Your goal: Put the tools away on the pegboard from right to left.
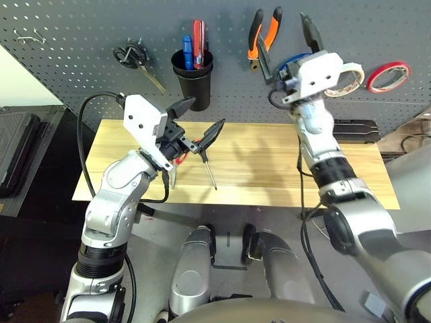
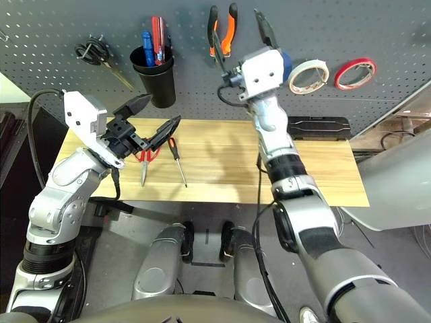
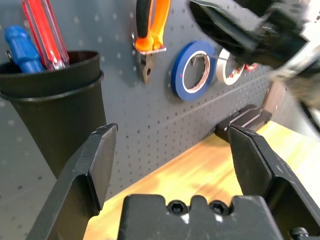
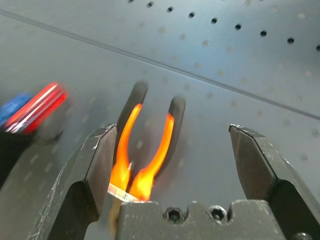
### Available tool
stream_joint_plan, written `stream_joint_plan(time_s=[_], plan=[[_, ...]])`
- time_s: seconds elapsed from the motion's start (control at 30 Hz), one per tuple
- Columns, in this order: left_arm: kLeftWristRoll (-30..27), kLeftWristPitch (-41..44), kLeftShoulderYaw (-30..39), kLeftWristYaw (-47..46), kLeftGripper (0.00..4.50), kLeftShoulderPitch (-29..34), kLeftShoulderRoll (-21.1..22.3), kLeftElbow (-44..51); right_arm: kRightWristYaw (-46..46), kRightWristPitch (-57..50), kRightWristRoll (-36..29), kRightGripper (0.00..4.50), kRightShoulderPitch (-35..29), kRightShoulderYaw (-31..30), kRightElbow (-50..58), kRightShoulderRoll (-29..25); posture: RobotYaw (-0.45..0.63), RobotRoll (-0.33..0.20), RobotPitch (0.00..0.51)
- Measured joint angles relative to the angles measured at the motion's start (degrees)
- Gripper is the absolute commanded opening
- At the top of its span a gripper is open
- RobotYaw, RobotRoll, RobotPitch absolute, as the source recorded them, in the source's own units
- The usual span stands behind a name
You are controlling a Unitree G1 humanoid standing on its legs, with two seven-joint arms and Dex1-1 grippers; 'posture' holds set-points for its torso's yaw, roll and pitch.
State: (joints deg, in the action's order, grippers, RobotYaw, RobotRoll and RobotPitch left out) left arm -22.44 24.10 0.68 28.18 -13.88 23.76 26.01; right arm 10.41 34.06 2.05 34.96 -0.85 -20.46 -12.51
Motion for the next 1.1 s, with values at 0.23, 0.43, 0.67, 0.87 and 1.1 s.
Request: stream_joint_plan(time_s=[0.23, 0.43, 0.67, 0.87, 1.1], plan=[[3.03, 3.34, -1.27, -2.12, 4.50, 1.02, 0.34, -0.85, 10.63, -19.65, -2.80, 4.45, -13.86, -2.40, 16.25, -7.15, 0.22, 0.000, 0.205], [8.09, 8.98, -2.94, -8.13, 4.50, 0.72, -1.42, -6.82, 19.98, -35.86, -3.91, 4.45, -20.21, -5.09, 18.11, -12.01, 0.21, 0.000, 0.209], [11.68, 12.29, -5.02, -11.69, 4.50, -1.18, -4.37, -12.01, 23.44, -41.61, -3.98, 4.45, -21.52, -5.11, 18.23, -14.01, 0.20, 0.000, 0.215], [14.77, 16.87, -6.30, -15.78, 4.50, -5.27, -9.07, -22.06, 24.67, -43.04, -2.86, 4.45, -21.95, -5.47, 18.22, -14.58, 0.18, 0.000, 0.220], [16.68, 17.93, -4.69, -19.37, 4.50, -12.24, -11.97, -36.47, 26.61, -45.53, -1.81, 4.45, -22.75, -6.68, 18.27, -15.99, 0.15, 0.000, 0.234]])
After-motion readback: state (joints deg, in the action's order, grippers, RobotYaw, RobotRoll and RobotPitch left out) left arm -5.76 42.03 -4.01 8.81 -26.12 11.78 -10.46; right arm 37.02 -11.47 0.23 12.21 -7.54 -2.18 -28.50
